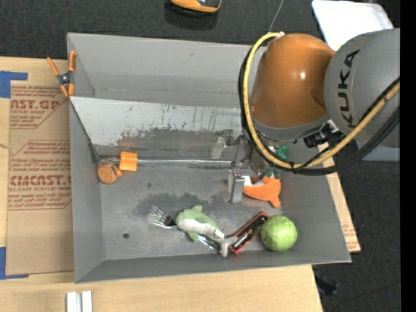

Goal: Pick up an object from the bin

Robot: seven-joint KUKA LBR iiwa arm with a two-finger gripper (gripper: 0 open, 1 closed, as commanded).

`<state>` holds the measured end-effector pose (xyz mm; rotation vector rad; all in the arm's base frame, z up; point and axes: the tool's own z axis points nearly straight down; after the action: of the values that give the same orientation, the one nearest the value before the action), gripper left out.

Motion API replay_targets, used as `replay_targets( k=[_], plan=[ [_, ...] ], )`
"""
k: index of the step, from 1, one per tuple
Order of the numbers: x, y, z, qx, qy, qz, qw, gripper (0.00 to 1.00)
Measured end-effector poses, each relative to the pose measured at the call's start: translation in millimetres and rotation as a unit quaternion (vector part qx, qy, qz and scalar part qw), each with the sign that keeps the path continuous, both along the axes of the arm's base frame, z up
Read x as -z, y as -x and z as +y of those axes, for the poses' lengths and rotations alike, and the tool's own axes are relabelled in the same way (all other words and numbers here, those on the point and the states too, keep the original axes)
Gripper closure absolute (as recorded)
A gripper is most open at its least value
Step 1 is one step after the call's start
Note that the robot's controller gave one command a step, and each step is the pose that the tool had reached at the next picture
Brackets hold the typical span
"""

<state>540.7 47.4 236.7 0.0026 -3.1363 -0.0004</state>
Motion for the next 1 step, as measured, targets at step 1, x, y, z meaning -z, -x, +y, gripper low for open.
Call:
replay_targets(
  k=[1],
  plan=[
    [-3.8, -1.5, -0.2, 0.001, 0.000, -0.0039, 1.0000, 0.00]
  ],
)
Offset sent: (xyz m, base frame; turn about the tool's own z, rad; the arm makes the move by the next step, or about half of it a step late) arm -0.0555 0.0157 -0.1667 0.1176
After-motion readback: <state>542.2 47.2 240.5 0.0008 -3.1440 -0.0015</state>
